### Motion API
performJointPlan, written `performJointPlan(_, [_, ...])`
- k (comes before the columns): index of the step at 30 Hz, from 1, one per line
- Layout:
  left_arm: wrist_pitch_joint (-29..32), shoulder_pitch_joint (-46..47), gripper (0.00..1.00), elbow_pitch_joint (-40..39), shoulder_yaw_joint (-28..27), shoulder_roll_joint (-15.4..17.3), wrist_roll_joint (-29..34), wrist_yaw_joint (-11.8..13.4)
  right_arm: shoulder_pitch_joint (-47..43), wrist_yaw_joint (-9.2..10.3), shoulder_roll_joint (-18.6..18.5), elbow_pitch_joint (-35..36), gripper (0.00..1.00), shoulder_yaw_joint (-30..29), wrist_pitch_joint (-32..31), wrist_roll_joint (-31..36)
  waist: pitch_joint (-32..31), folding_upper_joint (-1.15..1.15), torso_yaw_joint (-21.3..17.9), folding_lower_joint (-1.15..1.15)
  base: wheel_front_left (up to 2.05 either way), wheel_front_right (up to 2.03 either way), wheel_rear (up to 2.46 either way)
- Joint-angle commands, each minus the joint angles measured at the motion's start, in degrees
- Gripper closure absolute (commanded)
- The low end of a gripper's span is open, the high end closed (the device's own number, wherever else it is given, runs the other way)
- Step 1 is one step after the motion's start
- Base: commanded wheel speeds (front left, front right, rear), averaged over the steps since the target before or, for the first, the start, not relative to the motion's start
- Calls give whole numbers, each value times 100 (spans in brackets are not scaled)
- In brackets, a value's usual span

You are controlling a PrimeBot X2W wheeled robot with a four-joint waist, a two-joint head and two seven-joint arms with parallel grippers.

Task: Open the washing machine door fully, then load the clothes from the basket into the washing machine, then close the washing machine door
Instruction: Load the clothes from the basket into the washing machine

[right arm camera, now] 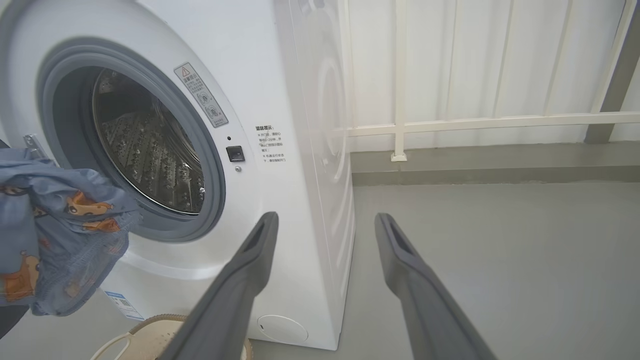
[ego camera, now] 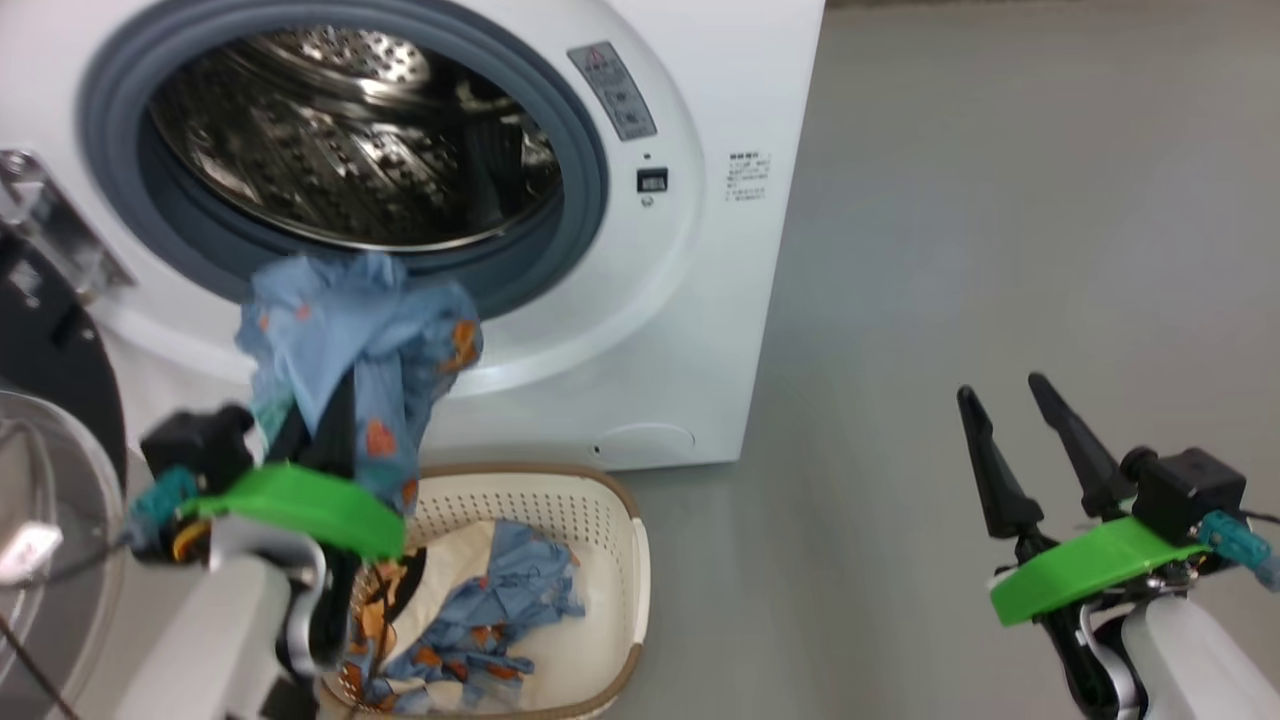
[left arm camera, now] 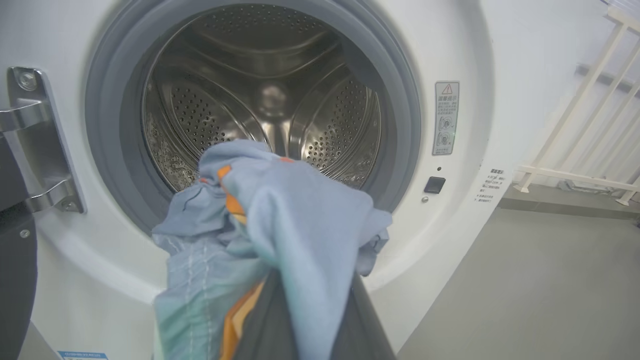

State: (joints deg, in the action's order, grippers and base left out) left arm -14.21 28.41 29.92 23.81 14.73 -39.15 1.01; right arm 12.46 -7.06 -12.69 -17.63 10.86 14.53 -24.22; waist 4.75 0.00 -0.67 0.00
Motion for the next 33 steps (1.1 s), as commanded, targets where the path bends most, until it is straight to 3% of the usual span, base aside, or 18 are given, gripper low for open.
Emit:
performJointPlan(1, [-72, 565, 100, 106, -238, 128, 109, -85, 248, -43, -109, 200, 0, 100, 47, -32, 373, 0, -159, 0, 0, 0, 0])
performJointPlan(9, [-77, 1975, 100, 957, -442, 2, 313, -306, 603, -43, -159, 458, 0, 81, 47, 37, 1262, 0, -379, 0, 0, 0, 0])
performJointPlan(33, [-78, 5155, 100, 2926, -838, 304, 980, -568, 1157, -43, 147, 947, 0, -147, 47, 189, 3382, 0, -1160, 0, 0, 0, 0])
